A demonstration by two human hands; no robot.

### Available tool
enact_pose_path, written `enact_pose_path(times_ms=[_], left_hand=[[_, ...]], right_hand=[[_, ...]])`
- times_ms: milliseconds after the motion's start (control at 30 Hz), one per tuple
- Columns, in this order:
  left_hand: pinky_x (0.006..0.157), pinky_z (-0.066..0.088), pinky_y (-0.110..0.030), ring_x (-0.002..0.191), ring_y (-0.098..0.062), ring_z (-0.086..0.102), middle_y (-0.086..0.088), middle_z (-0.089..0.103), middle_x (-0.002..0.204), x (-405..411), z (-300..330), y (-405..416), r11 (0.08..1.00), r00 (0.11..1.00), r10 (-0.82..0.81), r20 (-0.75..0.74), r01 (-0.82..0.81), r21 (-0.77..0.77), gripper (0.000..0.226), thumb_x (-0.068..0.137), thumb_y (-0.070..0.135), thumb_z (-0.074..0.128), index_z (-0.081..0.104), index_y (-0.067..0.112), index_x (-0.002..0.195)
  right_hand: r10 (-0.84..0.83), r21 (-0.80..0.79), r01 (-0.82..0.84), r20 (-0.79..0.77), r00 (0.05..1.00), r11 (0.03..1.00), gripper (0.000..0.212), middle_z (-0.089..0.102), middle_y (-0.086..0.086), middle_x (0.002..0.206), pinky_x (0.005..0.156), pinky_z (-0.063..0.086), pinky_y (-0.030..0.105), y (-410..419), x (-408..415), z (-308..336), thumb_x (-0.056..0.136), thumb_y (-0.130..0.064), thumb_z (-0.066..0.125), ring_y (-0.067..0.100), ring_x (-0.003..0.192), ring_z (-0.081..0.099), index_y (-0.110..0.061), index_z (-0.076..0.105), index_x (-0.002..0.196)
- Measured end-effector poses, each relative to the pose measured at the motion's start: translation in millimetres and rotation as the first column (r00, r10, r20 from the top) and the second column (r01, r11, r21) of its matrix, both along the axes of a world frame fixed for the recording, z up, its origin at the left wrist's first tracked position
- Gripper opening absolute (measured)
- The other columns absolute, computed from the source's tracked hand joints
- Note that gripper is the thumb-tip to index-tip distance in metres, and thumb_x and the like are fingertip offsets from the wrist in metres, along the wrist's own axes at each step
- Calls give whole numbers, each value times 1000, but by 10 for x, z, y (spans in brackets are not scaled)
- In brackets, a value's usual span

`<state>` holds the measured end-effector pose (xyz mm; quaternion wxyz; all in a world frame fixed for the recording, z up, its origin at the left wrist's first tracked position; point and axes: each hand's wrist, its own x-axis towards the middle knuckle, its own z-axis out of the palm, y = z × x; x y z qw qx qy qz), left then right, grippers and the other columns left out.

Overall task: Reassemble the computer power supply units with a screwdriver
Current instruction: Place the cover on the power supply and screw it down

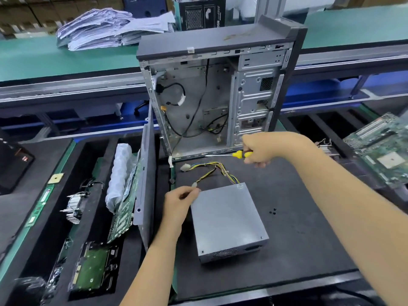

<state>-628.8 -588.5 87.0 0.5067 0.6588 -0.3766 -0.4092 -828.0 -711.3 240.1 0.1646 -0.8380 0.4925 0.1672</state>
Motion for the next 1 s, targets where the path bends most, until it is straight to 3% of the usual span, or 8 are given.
enact_pose_path(times_ms=[67,167,300,400,467,633,833,1000], left_hand=[[82,48,-26,85,-13,65,-4,75,89,-16,-3,13,997,977,11,-214,4,71,12,90,5,65,76,9,87],[79,48,-22,86,-12,66,-3,76,89,-43,23,-18,998,982,-15,-189,27,58,17,93,5,62,76,11,86],[75,47,-18,86,-18,67,0,74,84,-245,122,-122,997,965,9,262,10,-73,16,92,6,61,74,9,84],[88,46,-30,95,-15,62,7,70,96,-451,195,-202,955,791,-219,571,294,-43,11,91,17,64,74,17,97],[99,42,-37,108,-13,58,7,67,111,-552,201,-252,899,655,-365,662,433,68,25,89,30,68,70,20,113],[105,36,-36,113,-12,53,10,60,117,-636,133,-251,891,664,-396,635,446,89,52,79,47,76,62,24,124],[93,26,-21,98,-2,45,17,60,116,-619,70,-207,902,663,-330,671,431,18,50,78,53,73,64,29,121],[89,19,-17,94,0,39,22,54,113,-646,47,-258,900,617,-354,703,429,76,44,81,56,68,59,32,117]], right_hand=[[-183,25,181,75,980,983,15,60,10,91,58,39,28,7,-376,-417,87,-18,55,25,72,53,-11,45,95],[-380,61,375,176,908,925,18,56,2,83,64,41,29,201,-770,-1077,81,-24,69,25,80,52,-20,52,77],[-534,159,510,237,811,845,20,65,1,75,68,49,31,463,-1021,-1520,73,-34,79,24,79,61,-26,62,66],[-558,140,542,282,780,829,13,66,2,84,72,52,34,566,-1059,-1660,76,-29,76,24,83,60,-27,64,71],[-565,125,559,339,752,819,13,64,1,82,70,49,34,580,-1082,-1723,79,-26,73,23,81,59,-24,62,74],[-576,163,569,442,688,806,16,66,2,80,72,48,35,545,-1101,-1824,82,-26,73,22,80,60,-16,60,80],[-602,125,628,477,640,768,23,57,2,64,59,41,32,521,-1044,-1922,85,-26,69,25,70,55,-11,55,74],[-570,119,631,578,584,767,24,55,1,61,56,37,30,601,-991,-1869,85,-26,69,19,62,50,-11,56,73]])
